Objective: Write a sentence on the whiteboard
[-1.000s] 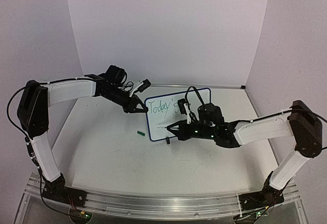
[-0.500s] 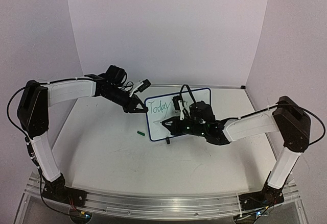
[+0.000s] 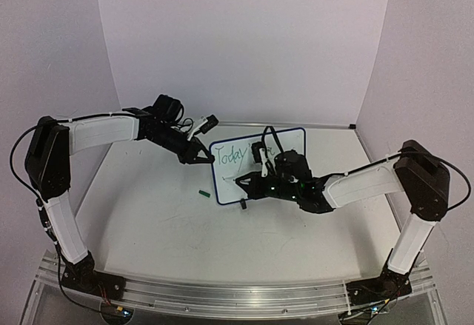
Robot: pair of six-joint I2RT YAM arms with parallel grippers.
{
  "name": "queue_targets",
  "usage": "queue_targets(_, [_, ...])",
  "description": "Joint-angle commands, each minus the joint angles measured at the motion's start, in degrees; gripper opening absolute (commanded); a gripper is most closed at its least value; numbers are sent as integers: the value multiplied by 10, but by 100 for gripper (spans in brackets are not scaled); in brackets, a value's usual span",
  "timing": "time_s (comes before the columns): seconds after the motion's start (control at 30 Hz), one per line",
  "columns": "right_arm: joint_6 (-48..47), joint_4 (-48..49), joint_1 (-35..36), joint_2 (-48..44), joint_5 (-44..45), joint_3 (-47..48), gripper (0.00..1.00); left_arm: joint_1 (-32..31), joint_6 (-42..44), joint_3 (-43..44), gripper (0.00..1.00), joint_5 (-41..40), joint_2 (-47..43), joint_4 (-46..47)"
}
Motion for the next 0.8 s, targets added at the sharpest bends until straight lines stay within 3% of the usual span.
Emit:
queue_targets(0.0, [16, 16, 0, 20, 8, -23, 0, -2, 17, 2, 0, -31, -9, -17])
queue_targets(0.77, [24, 56, 0, -12, 21, -29, 0, -2, 18, 3, 0, -31, -9, -18])
